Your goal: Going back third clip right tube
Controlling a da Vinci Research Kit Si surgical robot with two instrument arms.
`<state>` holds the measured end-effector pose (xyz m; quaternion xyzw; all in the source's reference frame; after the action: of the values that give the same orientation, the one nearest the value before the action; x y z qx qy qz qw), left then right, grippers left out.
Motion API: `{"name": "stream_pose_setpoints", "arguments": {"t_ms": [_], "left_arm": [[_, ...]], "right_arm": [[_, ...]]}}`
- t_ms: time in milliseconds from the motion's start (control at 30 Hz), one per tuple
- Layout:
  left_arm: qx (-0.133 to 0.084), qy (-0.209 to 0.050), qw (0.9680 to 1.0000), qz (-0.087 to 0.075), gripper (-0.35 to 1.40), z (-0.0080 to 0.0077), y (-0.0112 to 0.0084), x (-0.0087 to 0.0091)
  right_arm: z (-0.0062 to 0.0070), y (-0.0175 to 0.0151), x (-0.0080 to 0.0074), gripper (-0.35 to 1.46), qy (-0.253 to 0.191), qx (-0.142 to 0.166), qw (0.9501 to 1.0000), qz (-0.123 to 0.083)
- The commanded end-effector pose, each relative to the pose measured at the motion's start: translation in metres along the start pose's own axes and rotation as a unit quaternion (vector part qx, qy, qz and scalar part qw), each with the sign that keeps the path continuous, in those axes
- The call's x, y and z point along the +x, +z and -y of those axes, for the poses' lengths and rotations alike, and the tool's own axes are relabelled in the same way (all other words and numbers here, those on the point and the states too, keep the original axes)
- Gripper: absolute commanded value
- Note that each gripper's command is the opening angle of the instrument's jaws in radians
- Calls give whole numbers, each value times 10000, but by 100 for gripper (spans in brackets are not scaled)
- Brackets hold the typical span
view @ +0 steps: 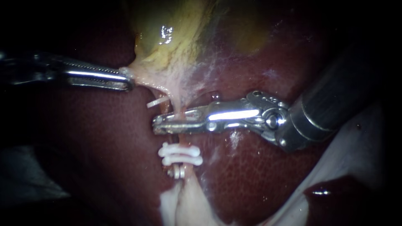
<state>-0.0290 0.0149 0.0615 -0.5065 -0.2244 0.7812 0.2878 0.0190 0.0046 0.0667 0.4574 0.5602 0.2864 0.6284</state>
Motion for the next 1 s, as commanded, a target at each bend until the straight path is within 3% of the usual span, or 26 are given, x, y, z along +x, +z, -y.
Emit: {"name": "stream_pose_setpoints", "arguments": {"t_ms": [33,133,300,433,500,633,733,867,1000], "left_arm": [[0,0,10000,1,-35,0,0,0],[0,0,10000,1,-35,0,0,0],[-1,0,10000,1,-35,0,0,0],[-1,0,10000,1,-35,0,0,0],[-2,0,10000,1,-35,0,-1,0],[-2,1,10000,1,-35,0,-1,0],[-2,1,10000,1,-35,0,-1,0],[-3,1,10000,1,-35,0,-1,-1],[11,2,10000,0,-35,3,-1,-1]], "right_arm": [[-3,3,-2,-18,-35,25,10000,14],[-13,9,-7,40,-118,-241,9996,-15],[-38,4,-23,50,-165,-782,9967,162],[-49,-12,-32,50,-229,-892,9955,240],[-46,-21,-33,50,-375,-911,9948,244],[-22,-46,-31,50,-990,-963,9897,386],[9,-69,-25,50,-1763,-1098,9762,631],[58,-108,-21,50,-2715,-1252,9488,1016],[92,-141,-20,50,-3323,-1348,9270,1102]]}}
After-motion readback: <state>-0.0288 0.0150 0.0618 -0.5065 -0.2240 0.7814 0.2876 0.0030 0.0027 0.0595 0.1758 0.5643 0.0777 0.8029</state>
